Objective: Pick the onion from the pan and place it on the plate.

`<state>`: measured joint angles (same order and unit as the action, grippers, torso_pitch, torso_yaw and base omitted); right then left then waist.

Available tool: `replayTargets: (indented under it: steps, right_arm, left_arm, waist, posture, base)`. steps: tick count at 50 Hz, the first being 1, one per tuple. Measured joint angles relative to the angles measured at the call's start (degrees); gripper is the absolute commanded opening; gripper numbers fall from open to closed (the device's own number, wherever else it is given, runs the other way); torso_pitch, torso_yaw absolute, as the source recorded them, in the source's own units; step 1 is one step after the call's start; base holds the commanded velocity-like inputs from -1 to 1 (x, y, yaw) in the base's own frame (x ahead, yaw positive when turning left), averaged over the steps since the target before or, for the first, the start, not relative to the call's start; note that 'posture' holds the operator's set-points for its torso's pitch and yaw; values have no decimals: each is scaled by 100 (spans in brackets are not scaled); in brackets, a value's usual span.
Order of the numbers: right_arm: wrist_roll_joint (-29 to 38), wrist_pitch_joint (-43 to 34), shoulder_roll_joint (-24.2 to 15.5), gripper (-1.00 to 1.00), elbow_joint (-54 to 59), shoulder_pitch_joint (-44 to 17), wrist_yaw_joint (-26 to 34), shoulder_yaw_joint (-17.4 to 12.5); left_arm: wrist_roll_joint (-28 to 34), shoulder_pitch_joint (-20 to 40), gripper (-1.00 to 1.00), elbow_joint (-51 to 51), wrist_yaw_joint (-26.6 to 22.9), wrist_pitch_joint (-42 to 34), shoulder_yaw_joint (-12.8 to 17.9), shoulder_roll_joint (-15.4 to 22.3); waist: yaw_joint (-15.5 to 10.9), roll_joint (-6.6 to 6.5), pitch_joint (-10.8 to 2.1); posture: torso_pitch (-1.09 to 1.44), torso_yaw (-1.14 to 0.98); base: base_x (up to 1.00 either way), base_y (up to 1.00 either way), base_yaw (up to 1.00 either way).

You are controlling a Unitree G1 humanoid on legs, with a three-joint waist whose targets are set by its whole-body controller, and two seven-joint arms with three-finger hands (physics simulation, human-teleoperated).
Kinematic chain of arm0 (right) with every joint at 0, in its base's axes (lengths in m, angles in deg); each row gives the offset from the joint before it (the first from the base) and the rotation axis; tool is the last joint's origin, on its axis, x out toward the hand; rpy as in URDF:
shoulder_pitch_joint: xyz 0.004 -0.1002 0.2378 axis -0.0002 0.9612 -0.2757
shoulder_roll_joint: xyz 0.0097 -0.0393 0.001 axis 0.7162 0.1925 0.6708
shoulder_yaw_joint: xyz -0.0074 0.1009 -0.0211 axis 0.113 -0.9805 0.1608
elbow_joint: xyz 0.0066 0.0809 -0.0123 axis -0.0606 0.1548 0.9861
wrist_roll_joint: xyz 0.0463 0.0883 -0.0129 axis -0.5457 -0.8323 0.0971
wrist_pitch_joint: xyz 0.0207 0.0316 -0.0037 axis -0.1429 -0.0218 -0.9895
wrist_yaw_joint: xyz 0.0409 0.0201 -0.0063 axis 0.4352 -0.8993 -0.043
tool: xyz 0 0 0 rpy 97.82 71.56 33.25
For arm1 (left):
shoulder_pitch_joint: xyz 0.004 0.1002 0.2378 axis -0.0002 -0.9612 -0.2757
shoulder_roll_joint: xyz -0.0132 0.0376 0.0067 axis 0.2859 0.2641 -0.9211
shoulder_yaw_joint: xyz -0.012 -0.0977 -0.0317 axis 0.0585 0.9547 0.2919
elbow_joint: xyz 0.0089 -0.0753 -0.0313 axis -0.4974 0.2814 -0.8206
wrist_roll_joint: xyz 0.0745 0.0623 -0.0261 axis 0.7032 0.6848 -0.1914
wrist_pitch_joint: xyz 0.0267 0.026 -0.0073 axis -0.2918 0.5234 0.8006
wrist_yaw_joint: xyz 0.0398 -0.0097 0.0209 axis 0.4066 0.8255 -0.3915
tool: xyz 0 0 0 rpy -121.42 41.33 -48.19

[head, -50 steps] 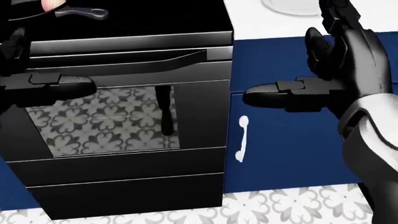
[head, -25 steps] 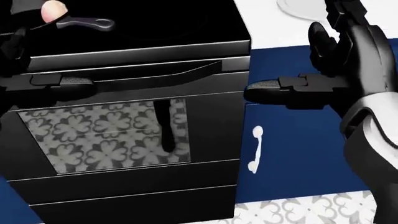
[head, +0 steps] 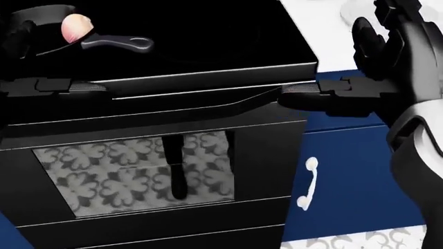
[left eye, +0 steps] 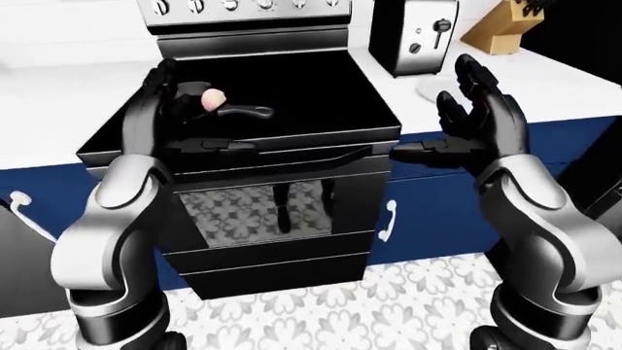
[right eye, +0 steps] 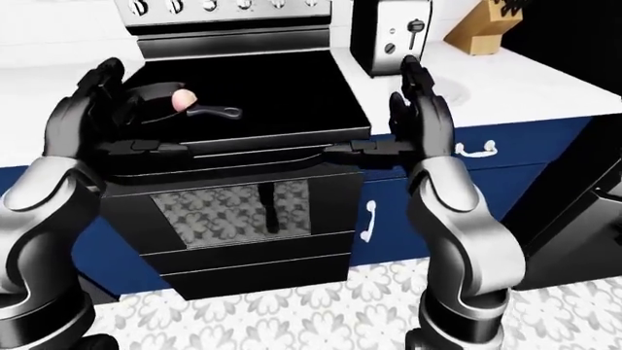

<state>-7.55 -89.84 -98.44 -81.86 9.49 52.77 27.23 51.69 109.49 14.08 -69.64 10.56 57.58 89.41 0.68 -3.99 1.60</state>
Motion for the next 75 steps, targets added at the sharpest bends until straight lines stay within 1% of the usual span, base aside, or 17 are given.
replayTargets:
  steps: [4,13,15,19,22,26,30,38,40,42,46,52,58,63,66,71,75]
  right_arm:
    - [-79,-91,65,100,63,112,35,152]
    - [-63,8,13,100,-18,-19,-9,53]
    - [-50,16,2,100,27,30,-23,24]
    - [-50,-167,-36,100,134,-79,-90,-21]
    - [-96,-136,-87,100,67,-204,-94,-40]
    - [-143,-114,-93,100,67,-296,-107,-28]
    - [-248,-206,-36,100,110,-179,-75,126]
    - [-258,-133,-77,100,-47,-175,-126,21]
    - [-264,-120,-77,100,-43,-162,-124,32]
    - [-252,-128,-92,100,2,-107,-134,-8]
    - [-189,-183,-88,100,85,-56,-179,-33]
    - [-220,-86,-74,100,-13,-161,-149,-9]
    - [-307,-190,-35,100,74,-91,-97,104]
    - [-281,-94,-49,100,-24,-132,-124,42]
    - [-290,-90,-44,100,-20,-141,-125,65]
    - [-211,-148,-79,100,135,-50,-154,-18]
    - [-204,-112,-91,100,31,-149,-144,9]
  left_arm:
    - [64,-135,100,116,40,-75,86,-3]
    - [46,-22,100,34,0,-22,59,23]
    - [31,-58,100,27,-10,-23,7,-30]
    - [-28,-3,100,123,-47,-152,-66,-8]
    - [-37,142,100,8,-9,-206,-1,34]
    - [-42,222,100,-59,21,-135,33,87]
    - [2,78,100,65,78,-235,112,82]
    - [-25,95,100,-46,61,-200,66,85]
    - [-22,108,100,-52,60,-199,74,91]
    - [-32,71,100,-69,57,-208,19,28]
    - [-87,24,100,-19,8,-264,-74,1]
    - [-26,101,100,-77,23,-144,18,64]
    - [46,39,100,-2,83,-291,82,57]
    - [14,93,100,-124,61,-244,69,63]
    - [23,87,100,-110,55,-202,73,67]
    - [-27,20,100,43,-15,-224,-107,-28]
    - [-7,82,100,-51,-17,-175,-33,7]
  waist:
    - [-96,72,71]
    - [-110,717,44]
    - [-19,630,73]
    - [-13,648,8]
    - [-6,433,41]
    - [-2,4,6]
    - [-94,63,76]
    - [-111,545,55]
    - [-125,732,38]
    - [-37,622,79]
    - [-26,594,30]
    - [-24,38,55]
    - [-126,169,40]
    - [-144,450,45]
    - [-166,737,16]
    - [-40,627,70]
    - [-28,469,154]
  posture:
    - [0,0]
    - [0,0]
    - [0,0]
    - [0,0]
    - [0,0]
    - [0,0]
    - [0,0]
    - [0,0]
    - [0,0]
    - [0,0]
    - [0,0]
    - [0,0]
    - [0,0]
    - [0,0]
    - [0,0]
    - [0,0]
    - [0,0]
  base:
    - [14,26,0]
    - [14,27,0]
    - [14,27,0]
    - [14,27,0]
    - [13,26,0]
    - [14,23,0]
    - [13,22,0]
    - [13,20,0]
    - [14,19,0]
    - [13,16,0]
    - [14,12,0]
    - [13,5,0]
    - [14,0,0]
    - [14,0,0]
    - [14,0,0]
    - [13,0,0]
    - [1,0,0]
